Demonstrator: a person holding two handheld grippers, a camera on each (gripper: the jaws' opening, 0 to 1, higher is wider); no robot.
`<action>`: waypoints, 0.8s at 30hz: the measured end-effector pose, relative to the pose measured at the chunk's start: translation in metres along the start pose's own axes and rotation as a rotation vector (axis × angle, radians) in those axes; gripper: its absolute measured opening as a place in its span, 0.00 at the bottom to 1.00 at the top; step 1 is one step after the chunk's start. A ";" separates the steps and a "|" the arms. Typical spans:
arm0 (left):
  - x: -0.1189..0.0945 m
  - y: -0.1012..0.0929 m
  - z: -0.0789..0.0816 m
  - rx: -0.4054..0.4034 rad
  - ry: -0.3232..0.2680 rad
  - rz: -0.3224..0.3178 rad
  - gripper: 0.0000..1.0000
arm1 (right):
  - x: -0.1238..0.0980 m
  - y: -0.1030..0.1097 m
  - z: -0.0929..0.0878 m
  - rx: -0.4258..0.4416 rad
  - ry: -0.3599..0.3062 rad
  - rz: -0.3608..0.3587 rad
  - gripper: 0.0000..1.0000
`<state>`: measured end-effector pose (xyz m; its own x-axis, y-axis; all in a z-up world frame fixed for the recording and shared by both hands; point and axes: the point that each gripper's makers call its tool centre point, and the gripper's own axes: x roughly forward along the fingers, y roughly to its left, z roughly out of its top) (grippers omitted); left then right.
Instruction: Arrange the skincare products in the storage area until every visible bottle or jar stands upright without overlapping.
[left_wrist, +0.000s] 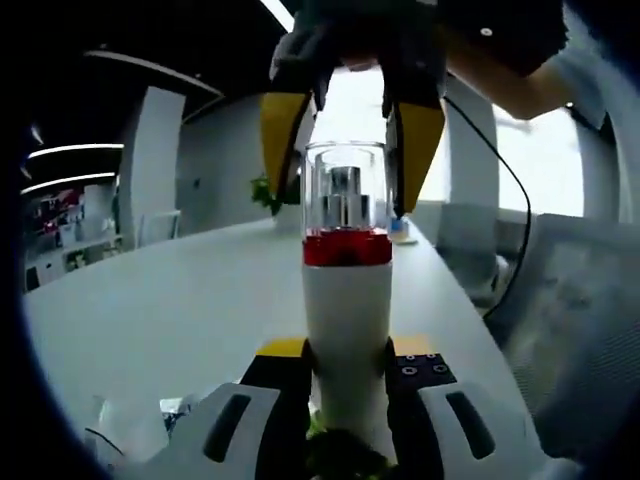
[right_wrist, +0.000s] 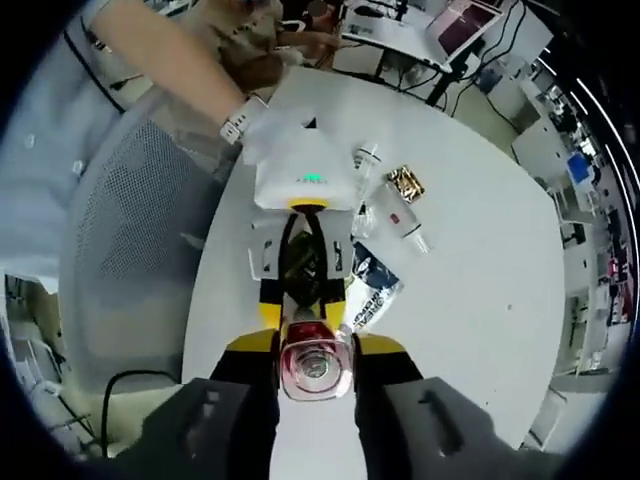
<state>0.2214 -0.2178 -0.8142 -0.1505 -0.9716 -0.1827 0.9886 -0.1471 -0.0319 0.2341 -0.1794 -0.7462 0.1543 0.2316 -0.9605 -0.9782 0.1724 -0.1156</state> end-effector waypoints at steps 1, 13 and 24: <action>0.000 0.000 0.000 0.010 0.007 -0.004 0.25 | 0.000 0.001 0.001 -0.006 0.003 0.003 0.28; -0.023 -0.005 -0.002 0.119 0.108 -0.017 0.51 | 0.004 -0.011 0.005 0.178 0.070 -0.032 0.27; -0.029 0.002 0.004 0.090 0.177 0.213 0.52 | 0.005 -0.019 0.004 0.456 0.056 -0.099 0.27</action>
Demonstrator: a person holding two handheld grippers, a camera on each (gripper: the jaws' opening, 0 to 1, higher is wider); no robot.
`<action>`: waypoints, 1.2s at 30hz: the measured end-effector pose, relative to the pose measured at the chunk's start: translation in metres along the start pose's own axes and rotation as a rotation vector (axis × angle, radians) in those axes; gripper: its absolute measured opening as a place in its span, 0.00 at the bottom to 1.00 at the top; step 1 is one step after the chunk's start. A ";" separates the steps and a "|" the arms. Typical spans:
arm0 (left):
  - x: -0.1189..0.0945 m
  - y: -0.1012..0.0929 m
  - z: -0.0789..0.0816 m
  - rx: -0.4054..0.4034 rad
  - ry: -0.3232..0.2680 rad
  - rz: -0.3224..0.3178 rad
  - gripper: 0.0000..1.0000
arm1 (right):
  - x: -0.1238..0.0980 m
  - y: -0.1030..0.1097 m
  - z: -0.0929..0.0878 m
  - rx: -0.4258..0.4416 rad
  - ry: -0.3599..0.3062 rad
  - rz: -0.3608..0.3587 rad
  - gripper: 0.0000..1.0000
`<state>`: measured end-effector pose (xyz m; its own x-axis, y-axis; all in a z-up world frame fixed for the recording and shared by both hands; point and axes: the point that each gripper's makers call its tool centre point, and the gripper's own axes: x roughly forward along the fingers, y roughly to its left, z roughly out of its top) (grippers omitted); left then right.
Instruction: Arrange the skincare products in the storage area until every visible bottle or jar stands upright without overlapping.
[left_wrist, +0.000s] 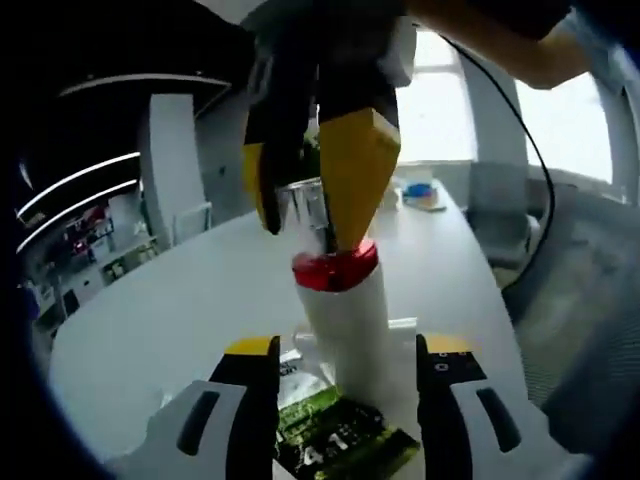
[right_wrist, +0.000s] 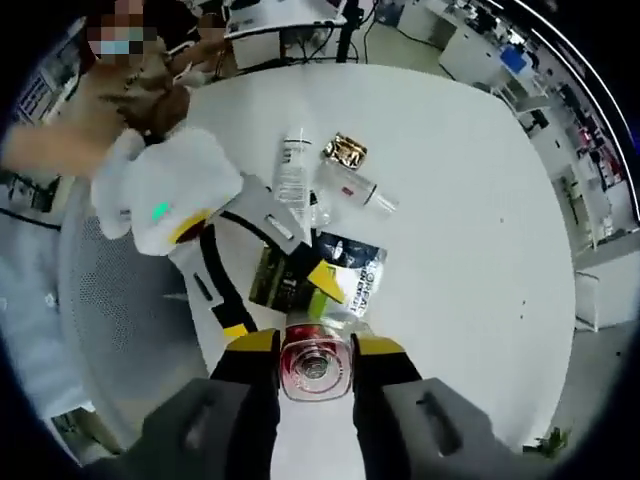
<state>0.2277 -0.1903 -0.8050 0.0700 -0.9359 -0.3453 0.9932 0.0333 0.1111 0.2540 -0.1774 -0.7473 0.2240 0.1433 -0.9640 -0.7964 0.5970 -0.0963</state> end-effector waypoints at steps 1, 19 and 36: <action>0.002 -0.001 0.004 -0.012 -0.005 0.023 0.53 | 0.000 0.000 0.000 0.011 0.002 -0.003 0.27; 0.021 0.009 0.014 -0.100 0.002 0.283 0.31 | -0.002 0.000 -0.009 0.126 0.029 -0.049 0.27; 0.016 -0.010 0.017 -0.009 -0.082 -0.164 0.30 | -0.027 0.012 -0.014 -0.603 -0.036 -0.034 0.35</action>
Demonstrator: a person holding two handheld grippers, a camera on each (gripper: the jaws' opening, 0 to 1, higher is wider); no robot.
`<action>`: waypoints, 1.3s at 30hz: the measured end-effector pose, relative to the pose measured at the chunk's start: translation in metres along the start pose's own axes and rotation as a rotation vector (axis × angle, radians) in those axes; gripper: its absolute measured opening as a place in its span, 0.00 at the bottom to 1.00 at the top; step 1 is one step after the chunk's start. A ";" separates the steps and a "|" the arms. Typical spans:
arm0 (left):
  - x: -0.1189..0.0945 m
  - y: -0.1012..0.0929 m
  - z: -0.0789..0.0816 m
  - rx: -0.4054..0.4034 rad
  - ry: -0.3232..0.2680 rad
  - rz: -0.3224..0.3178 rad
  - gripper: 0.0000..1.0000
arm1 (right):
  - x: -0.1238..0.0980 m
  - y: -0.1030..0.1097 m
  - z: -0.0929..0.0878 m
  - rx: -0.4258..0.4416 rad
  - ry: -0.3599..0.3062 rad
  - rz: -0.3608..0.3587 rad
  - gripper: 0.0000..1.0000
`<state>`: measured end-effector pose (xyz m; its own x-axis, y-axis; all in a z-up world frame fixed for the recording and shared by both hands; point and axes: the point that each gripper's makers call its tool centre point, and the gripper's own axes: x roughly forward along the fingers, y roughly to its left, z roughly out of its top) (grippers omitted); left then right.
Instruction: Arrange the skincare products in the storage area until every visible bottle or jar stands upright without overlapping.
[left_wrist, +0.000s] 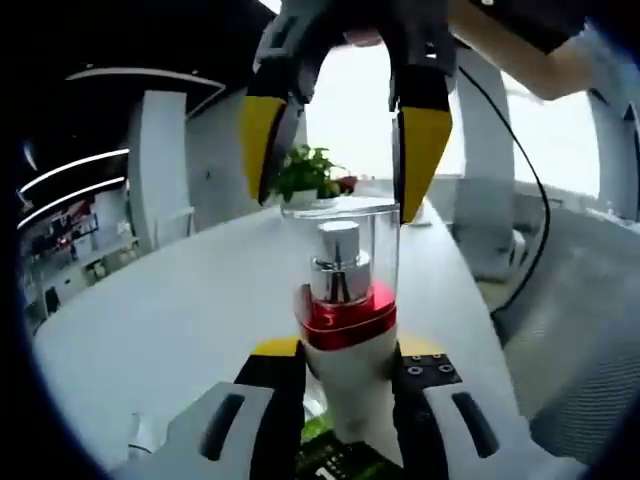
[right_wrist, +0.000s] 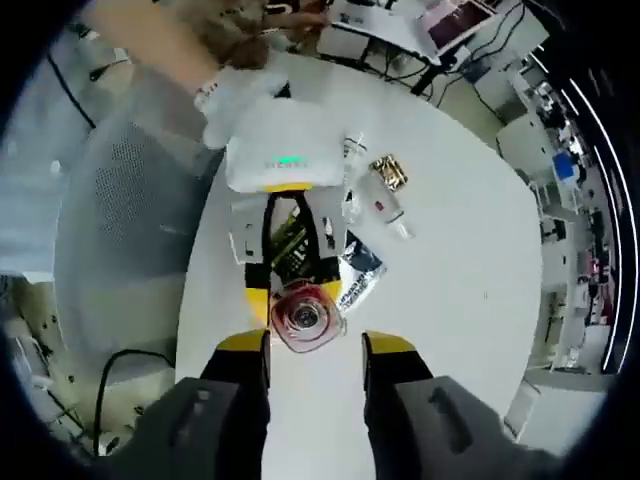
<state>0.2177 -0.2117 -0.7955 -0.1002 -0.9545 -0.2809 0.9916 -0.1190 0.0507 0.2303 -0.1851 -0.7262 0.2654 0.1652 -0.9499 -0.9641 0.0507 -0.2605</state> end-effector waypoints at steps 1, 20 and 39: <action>0.000 0.000 0.000 0.005 0.000 -0.014 0.30 | 0.001 0.002 0.002 0.026 -0.007 0.018 0.33; 0.002 -0.004 -0.001 0.095 0.050 -0.086 0.31 | 0.031 0.007 0.009 0.043 0.026 0.131 0.29; -0.029 0.006 -0.008 -0.058 0.137 0.211 0.44 | 0.031 0.001 -0.001 0.518 0.140 0.053 0.29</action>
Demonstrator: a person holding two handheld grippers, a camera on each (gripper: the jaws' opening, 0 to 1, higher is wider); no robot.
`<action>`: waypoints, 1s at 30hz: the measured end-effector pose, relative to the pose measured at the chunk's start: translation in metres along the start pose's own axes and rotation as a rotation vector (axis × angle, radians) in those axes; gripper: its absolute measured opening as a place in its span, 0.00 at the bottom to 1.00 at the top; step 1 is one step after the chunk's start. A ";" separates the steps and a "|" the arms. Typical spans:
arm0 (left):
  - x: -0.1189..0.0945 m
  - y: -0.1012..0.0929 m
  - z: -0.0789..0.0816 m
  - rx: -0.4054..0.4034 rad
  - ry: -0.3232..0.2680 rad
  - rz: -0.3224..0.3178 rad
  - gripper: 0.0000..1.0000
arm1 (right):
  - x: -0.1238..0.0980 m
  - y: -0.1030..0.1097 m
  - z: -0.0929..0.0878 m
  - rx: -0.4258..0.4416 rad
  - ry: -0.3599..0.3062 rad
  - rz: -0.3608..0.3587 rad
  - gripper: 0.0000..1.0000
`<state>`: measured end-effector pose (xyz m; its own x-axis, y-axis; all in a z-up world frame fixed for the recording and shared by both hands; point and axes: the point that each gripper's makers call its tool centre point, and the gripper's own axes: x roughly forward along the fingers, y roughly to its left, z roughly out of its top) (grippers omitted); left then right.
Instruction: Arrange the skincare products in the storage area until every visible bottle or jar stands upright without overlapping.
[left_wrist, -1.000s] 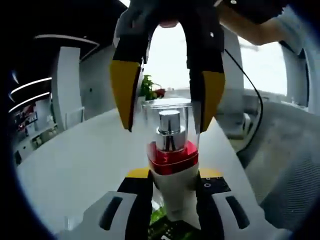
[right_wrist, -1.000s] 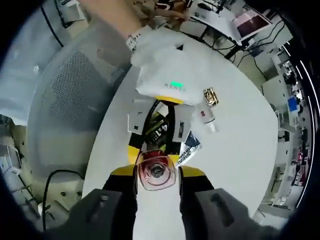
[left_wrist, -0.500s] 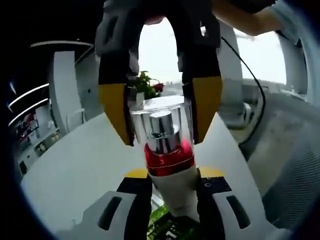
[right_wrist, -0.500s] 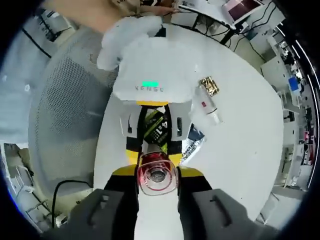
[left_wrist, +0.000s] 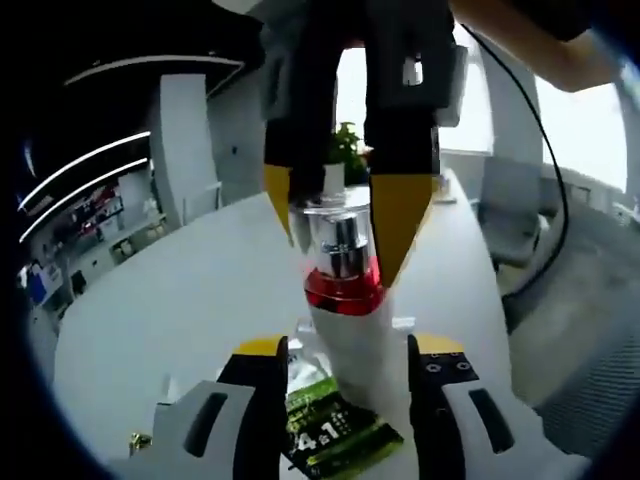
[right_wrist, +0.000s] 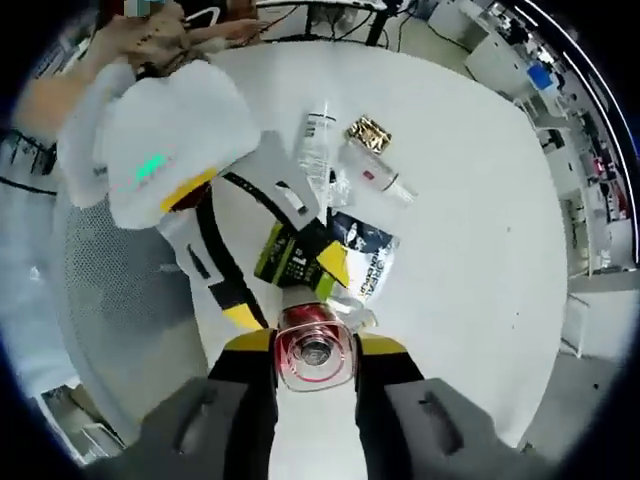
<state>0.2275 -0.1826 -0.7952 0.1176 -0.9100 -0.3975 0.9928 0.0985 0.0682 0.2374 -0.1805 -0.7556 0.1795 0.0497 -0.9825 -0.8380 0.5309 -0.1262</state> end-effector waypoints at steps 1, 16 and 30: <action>0.000 -0.001 0.000 -0.027 0.006 0.012 0.44 | 0.000 0.000 0.000 0.023 0.003 -0.006 0.29; 0.023 -0.005 0.003 -0.151 0.031 0.178 0.45 | -0.002 0.005 0.001 0.209 0.032 -0.039 0.28; 0.024 0.003 0.002 -0.099 -0.038 0.106 0.31 | 0.000 0.005 0.005 -0.036 -0.115 0.024 0.30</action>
<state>0.2336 -0.2051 -0.8024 0.2229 -0.9070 -0.3574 0.9724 0.2326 0.0162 0.2358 -0.1734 -0.7554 0.2154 0.1597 -0.9634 -0.8603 0.4978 -0.1098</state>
